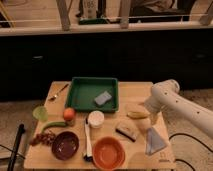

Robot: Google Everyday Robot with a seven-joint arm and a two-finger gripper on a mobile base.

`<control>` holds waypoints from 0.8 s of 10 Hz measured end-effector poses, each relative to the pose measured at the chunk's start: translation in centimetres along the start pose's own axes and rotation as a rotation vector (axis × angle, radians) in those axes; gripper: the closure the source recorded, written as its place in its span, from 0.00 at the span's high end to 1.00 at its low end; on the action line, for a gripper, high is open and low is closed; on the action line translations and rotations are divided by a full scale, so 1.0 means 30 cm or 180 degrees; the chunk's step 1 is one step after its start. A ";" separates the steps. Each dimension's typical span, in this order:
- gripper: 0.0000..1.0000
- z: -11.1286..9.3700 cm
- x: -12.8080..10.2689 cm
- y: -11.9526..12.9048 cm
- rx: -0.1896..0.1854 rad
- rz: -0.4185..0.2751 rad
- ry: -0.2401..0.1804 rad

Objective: Place banana in red bowl

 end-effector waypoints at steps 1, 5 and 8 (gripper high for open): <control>0.80 0.003 -0.015 -0.020 -0.0015 -0.0007 -0.0021; 0.80 0.069 -0.016 -0.050 -0.0158 0.0030 -0.0145; 0.73 0.149 0.002 -0.038 -0.0312 0.0091 -0.0181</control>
